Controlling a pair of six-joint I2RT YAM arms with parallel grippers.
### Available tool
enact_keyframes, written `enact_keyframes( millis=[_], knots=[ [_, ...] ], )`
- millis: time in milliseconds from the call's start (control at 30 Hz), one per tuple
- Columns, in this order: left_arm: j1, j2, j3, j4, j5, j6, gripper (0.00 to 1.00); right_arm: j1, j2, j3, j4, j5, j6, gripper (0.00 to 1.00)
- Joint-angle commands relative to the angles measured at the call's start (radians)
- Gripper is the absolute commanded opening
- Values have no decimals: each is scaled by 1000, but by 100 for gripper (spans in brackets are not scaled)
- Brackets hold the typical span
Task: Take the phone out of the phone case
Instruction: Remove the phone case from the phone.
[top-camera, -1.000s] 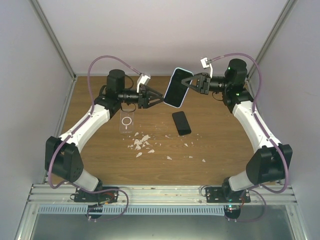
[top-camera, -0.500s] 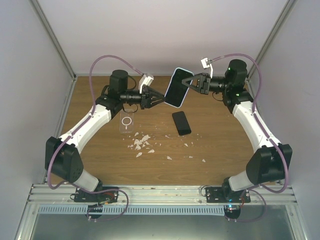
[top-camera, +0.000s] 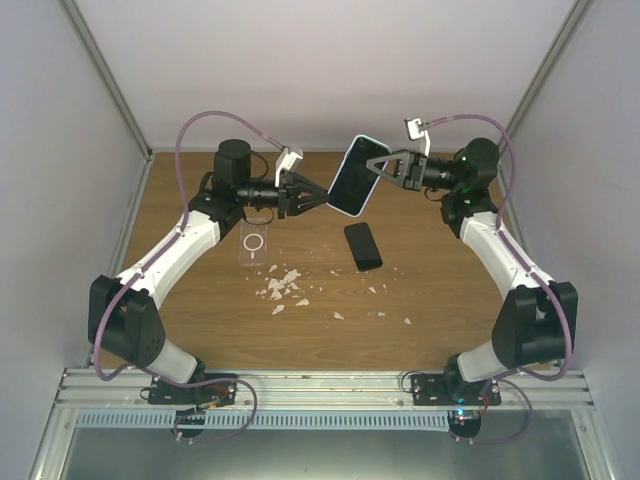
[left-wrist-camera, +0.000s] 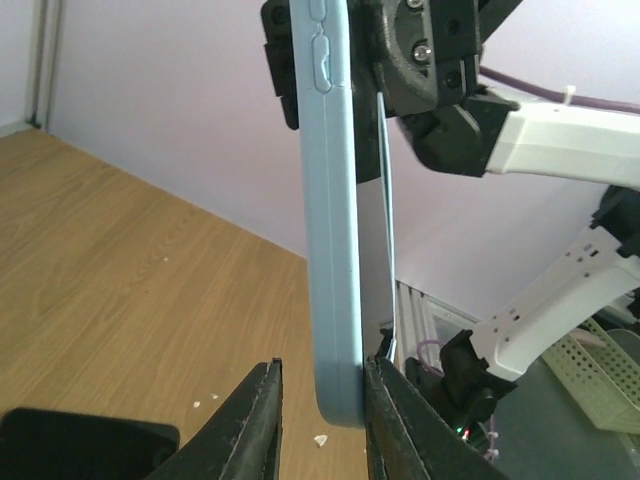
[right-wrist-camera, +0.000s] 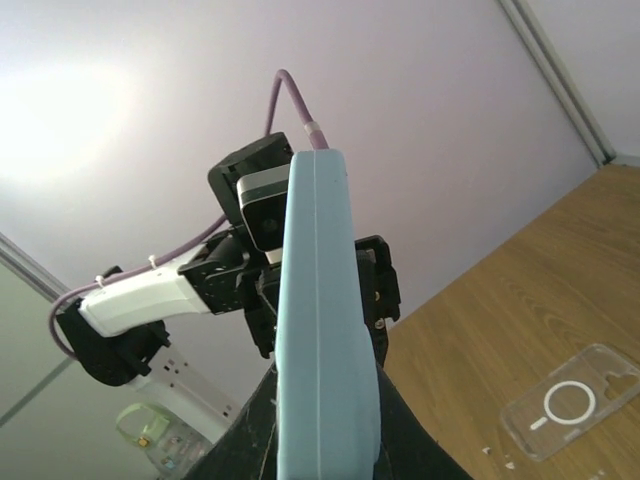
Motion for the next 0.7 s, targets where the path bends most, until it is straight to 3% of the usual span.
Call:
enact_keyframes(
  millis=[0,300,433,667],
  knots=[
    [61,24,-56,45,-65,-50,24,8,-49,24,313,-144,262,0],
    [66,38,-72,98,-24,-95,23,28,-54,4,539,-148,433,0],
    [66,33,-73,126,22,-112,24,27,-57,16,446,-140,363,0],
    [66,-33,-118,333,230,-264,41,-9,-54,22,276,-88,256,1]
  ],
)
